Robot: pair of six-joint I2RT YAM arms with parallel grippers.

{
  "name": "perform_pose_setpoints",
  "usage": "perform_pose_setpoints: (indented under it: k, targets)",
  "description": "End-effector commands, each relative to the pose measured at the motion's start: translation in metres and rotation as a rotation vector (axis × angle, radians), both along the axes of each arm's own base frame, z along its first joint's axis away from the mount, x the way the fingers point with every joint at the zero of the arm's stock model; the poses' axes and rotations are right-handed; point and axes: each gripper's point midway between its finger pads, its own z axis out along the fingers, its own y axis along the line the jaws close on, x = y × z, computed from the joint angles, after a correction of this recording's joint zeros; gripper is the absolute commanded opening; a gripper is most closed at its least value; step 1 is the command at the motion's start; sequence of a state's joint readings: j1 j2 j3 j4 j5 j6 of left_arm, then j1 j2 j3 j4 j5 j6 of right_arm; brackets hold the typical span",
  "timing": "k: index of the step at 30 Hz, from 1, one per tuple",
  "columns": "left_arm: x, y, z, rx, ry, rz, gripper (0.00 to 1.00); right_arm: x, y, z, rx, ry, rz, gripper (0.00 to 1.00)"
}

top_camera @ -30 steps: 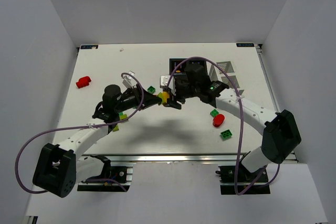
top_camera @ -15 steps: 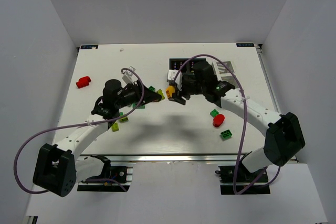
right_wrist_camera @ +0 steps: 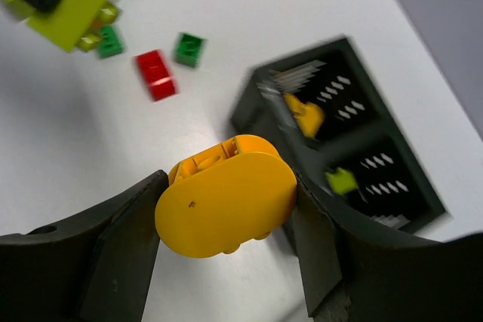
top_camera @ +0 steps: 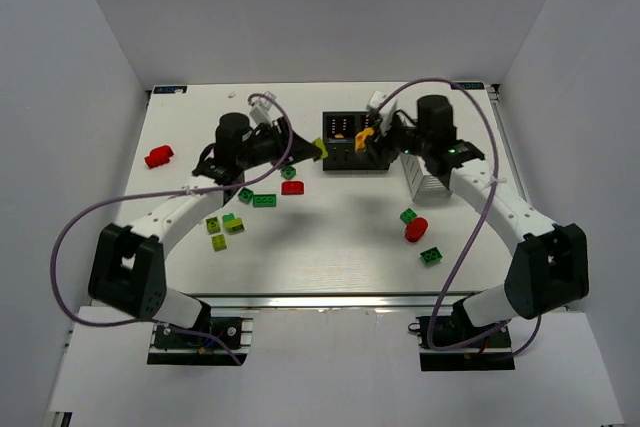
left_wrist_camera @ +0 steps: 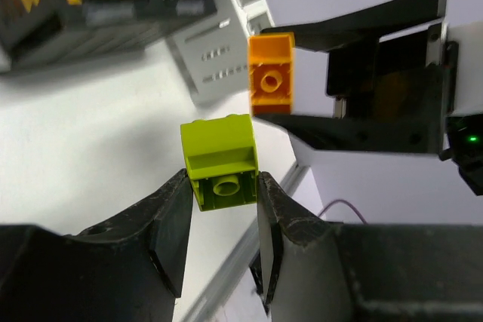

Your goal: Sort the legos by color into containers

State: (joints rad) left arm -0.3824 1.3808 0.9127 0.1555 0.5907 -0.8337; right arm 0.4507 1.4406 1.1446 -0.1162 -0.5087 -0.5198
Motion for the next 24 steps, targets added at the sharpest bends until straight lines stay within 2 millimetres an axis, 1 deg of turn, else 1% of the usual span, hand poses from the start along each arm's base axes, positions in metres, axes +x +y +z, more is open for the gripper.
perform_pose_setpoints:
  k: [1, 2, 3, 4, 5, 6, 7, 8, 9, 10, 11, 12, 13, 14, 15, 16, 17, 18, 19, 20, 21, 22, 23, 24]
  targets:
    - [0.02, -0.029, 0.031, 0.001, -0.116, -0.062, 0.11, 0.034, -0.032, 0.086, 0.199, -0.112, -0.148, 0.0]
    - [0.027, -0.042, 0.012, 0.034, -0.078, -0.08, 0.11, 0.043, -0.049, 0.093, 0.214, -0.124, -0.195, 0.0]
    - [0.038, -0.051, 0.028, 0.029, -0.117, -0.082, 0.11, 0.047, -0.056, 0.1, 0.23, -0.141, -0.212, 0.0]
    - [0.045, -0.057, 0.025, 0.053, -0.134, -0.083, 0.11, 0.047, -0.063, 0.107, 0.247, -0.152, -0.228, 0.0]
    - [0.052, -0.067, 0.009, 0.091, -0.115, -0.078, 0.11, 0.05, -0.074, 0.111, 0.255, -0.162, -0.253, 0.0]
    - [0.059, -0.073, 0.009, 0.108, -0.133, -0.068, 0.11, 0.051, -0.079, 0.116, 0.264, -0.176, -0.265, 0.0]
    - [0.068, -0.079, 0.022, 0.117, -0.189, -0.051, 0.11, 0.049, -0.083, 0.121, 0.27, -0.187, -0.267, 0.0]
    - [0.071, -0.089, 0.026, 0.117, -0.221, -0.053, 0.11, 0.05, -0.09, 0.12, 0.275, -0.181, -0.286, 0.0]
    - [0.082, -0.095, 0.015, 0.149, -0.231, -0.036, 0.11, 0.047, -0.093, 0.123, 0.283, -0.188, -0.289, 0.0]
    - [0.091, -0.102, 0.03, 0.148, -0.274, -0.022, 0.11, 0.047, -0.097, 0.122, 0.285, -0.188, -0.297, 0.0]
    - [0.094, -0.111, 0.031, 0.161, -0.294, -0.022, 0.11, 0.046, -0.099, 0.119, 0.288, -0.175, -0.302, 0.0]
    - [0.105, -0.12, 0.031, 0.178, -0.324, -0.004, 0.11, 0.045, -0.102, 0.12, 0.294, -0.177, -0.308, 0.0]
    - [0.111, -0.121, 0.03, 0.186, -0.332, 0.01, 0.11, 0.044, -0.103, 0.12, 0.296, -0.176, -0.311, 0.0]
    - [0.115, -0.127, 0.032, 0.182, -0.351, 0.013, 0.11, 0.043, -0.105, 0.116, 0.296, -0.169, -0.313, 0.0]
    - [0.123, -0.13, 0.023, 0.193, -0.345, 0.025, 0.12, 0.041, -0.105, 0.117, 0.299, -0.17, -0.315, 0.0]
    - [0.127, -0.132, 0.024, 0.193, -0.357, 0.032, 0.12, 0.041, -0.107, 0.115, 0.3, -0.167, -0.319, 0.0]
    - [0.13, -0.137, 0.03, 0.187, -0.373, 0.037, 0.12, 0.041, -0.109, 0.114, 0.3, -0.163, -0.323, 0.0]
    - [0.134, -0.139, 0.029, 0.196, -0.379, 0.044, 0.13, 0.04, -0.11, 0.112, 0.301, -0.158, -0.325, 0.0]
    - [0.14, -0.14, 0.016, 0.224, -0.359, 0.057, 0.13, 0.04, -0.111, 0.11, 0.301, -0.152, -0.326, 0.0]
    - [0.143, -0.145, 0.019, 0.223, -0.369, 0.057, 0.14, 0.039, -0.111, 0.11, 0.303, -0.154, -0.328, 0.0]
    - [0.144, -0.147, 0.016, 0.229, -0.367, 0.056, 0.15, 0.039, -0.112, 0.108, 0.304, -0.149, -0.329, 0.0]
    - [0.15, -0.148, 0.004, 0.252, -0.351, 0.069, 0.16, 0.039, -0.113, 0.107, 0.305, -0.148, -0.331, 0.0]
    - [0.15, -0.151, 0.005, 0.259, -0.354, 0.069, 0.17, 0.04, -0.114, 0.108, 0.306, -0.15, -0.334, 0.0]
    - [0.154, -0.153, -0.001, 0.276, -0.348, 0.081, 0.17, 0.04, -0.115, 0.107, 0.309, -0.148, -0.338, 0.0]
